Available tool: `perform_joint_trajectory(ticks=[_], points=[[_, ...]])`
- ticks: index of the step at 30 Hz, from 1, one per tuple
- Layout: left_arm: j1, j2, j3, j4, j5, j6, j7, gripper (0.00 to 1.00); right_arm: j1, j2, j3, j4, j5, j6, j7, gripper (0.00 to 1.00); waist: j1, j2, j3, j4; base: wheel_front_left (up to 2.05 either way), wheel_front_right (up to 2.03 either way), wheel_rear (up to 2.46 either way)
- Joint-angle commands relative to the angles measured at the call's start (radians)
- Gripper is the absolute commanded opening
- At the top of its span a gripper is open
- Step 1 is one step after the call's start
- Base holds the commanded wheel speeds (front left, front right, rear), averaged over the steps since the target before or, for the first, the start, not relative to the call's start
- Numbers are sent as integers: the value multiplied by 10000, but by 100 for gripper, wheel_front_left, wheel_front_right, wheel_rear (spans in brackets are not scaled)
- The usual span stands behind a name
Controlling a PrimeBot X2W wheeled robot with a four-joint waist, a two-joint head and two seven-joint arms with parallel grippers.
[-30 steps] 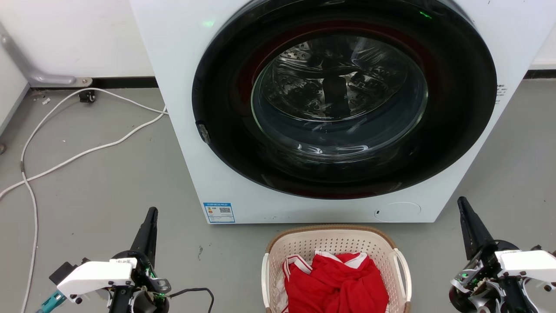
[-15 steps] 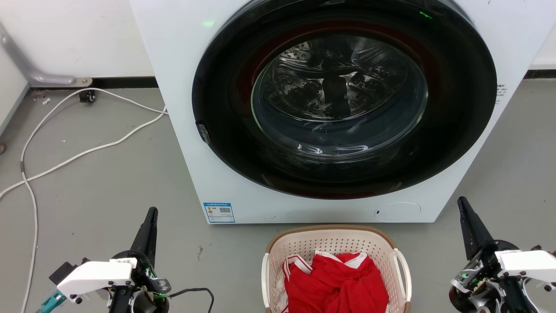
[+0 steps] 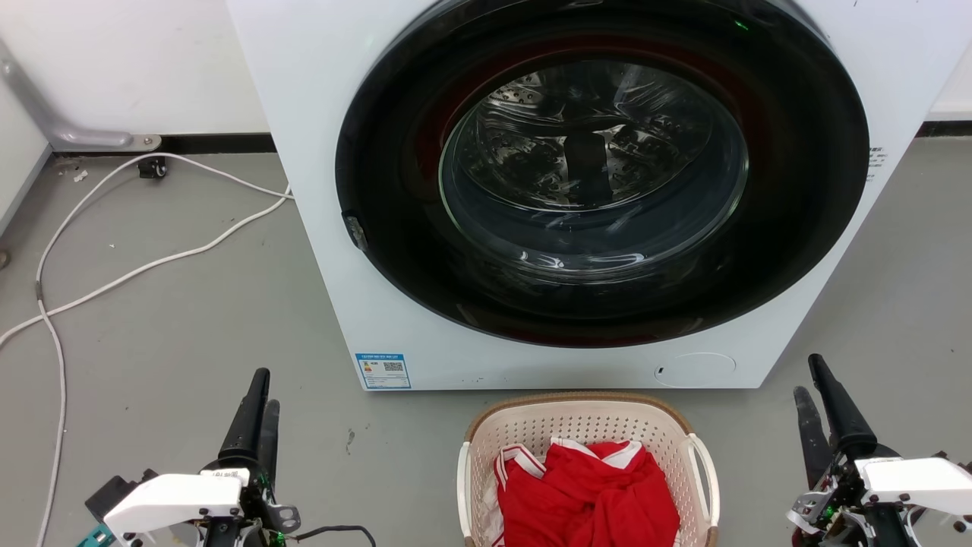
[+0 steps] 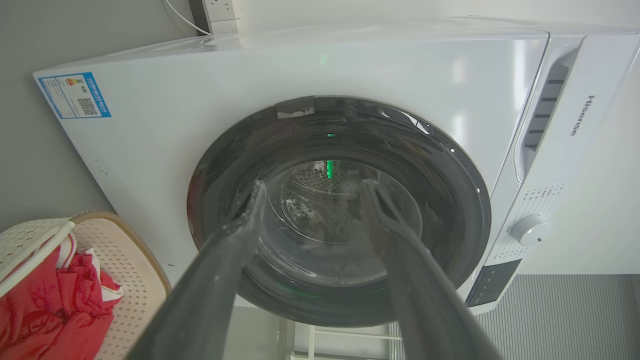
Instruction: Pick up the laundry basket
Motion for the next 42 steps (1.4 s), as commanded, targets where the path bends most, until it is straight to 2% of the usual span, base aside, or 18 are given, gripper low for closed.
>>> perform_joint_trajectory(ticks=[1, 20, 30, 42], points=[[-176, 36, 36, -298, 429, 8, -126, 100, -168, -21, -35, -282, -467, 2, -141, 100, 0, 0, 7, 2, 0, 0, 0], [-4, 45, -520, -1339, 4473, 638, -964, 100, 90, -35, 302, -1472, -5217, 2, -978, 100, 0, 0, 61, 18, 0, 0, 0], [160, 50, -819, -1501, 6367, 822, -1373, 100, 356, -43, 367, -1702, -7270, 2, -1390, 100, 0, 0, 54, 28, 0, 0, 0], [287, 54, -1069, -1615, 8043, 953, -1771, 100, 550, -51, 371, -1761, -9019, 2, -1790, 100, 0, 0, 72, 43, 0, 0, 0]])
